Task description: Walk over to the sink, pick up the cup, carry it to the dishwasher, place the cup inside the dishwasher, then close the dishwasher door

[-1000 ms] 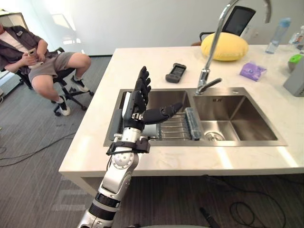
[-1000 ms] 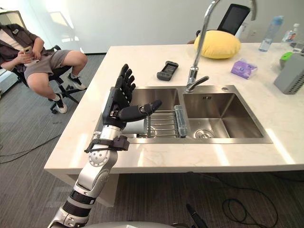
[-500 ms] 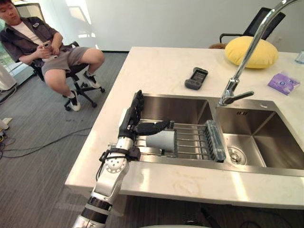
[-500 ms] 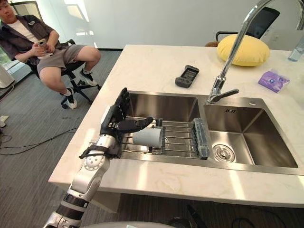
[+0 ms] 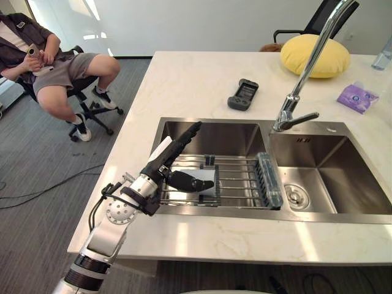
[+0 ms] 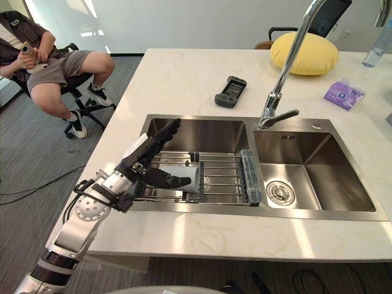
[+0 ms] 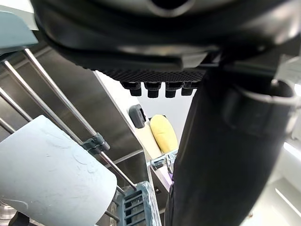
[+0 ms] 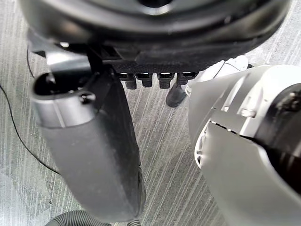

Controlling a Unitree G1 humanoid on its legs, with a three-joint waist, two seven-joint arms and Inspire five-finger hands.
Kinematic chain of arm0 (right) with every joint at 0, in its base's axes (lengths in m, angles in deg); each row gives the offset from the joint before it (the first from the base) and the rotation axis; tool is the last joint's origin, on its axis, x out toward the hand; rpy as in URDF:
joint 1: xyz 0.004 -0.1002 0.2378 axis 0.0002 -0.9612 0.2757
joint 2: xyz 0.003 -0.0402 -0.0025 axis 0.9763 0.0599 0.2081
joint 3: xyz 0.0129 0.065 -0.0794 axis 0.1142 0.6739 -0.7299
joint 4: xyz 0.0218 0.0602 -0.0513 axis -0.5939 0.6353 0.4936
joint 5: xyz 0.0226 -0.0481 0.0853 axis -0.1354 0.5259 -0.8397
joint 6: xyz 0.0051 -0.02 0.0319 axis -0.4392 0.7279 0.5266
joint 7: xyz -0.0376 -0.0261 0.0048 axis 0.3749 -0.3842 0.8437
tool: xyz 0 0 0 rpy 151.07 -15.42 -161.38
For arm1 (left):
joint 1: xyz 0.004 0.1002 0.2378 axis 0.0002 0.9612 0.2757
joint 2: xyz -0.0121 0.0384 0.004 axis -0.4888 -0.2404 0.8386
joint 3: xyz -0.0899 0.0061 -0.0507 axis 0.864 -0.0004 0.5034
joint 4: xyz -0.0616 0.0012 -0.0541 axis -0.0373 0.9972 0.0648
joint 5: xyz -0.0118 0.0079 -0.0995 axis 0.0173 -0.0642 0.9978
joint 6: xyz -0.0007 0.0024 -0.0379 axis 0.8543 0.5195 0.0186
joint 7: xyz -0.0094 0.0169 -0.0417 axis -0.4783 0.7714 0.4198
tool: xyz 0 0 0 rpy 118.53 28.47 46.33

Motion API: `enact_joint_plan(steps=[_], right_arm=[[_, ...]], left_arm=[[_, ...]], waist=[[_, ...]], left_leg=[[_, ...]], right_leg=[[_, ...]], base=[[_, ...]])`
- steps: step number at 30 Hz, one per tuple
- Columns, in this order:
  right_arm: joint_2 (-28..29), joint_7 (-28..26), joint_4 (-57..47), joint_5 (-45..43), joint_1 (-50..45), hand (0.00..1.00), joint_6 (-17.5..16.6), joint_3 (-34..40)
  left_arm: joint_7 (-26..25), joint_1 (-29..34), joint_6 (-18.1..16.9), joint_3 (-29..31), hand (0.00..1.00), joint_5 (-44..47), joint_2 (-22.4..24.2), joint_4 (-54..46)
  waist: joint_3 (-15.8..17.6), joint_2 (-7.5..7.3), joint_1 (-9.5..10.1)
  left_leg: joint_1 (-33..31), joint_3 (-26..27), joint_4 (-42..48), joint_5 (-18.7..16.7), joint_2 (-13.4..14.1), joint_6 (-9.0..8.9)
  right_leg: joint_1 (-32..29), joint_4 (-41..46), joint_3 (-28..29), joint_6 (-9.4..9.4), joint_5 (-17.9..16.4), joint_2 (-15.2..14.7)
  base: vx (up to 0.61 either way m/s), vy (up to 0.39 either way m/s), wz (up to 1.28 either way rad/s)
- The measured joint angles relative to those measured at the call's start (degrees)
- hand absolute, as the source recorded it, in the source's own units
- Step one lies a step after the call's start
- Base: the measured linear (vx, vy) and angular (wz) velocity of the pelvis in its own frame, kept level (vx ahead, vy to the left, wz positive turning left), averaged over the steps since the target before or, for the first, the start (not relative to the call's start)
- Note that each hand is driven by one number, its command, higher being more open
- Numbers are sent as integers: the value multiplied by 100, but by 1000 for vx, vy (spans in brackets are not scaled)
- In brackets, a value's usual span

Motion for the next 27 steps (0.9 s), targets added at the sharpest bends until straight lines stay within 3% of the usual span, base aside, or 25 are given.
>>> enact_joint_plan(steps=[7,19,27], right_arm=[[0,-31,69,-57,52,100,21,-8],[-46,9,141,-293,195,100,30,-46],[-196,97,99,-496,215,100,47,-55]], left_arm=[[398,-289,-79,-6,100,-134,-688,-6],[458,-467,-97,-327,100,-402,-873,-2],[493,-473,-203,-828,100,-687,-909,798]], waist=[[-3,8,1],[-10,18,-26],[-85,162,-175]], left_leg=[[-45,21,-73,64,-44,35],[-79,27,-92,74,-97,44],[90,249,-231,103,-88,60]], right_leg=[[-84,-1,38,2,42,-22],[-141,4,65,5,44,-45],[-88,-151,206,-54,178,-34]], base=[[-48,-3,-2],[-3,-1,-1],[-40,-10,-13]])
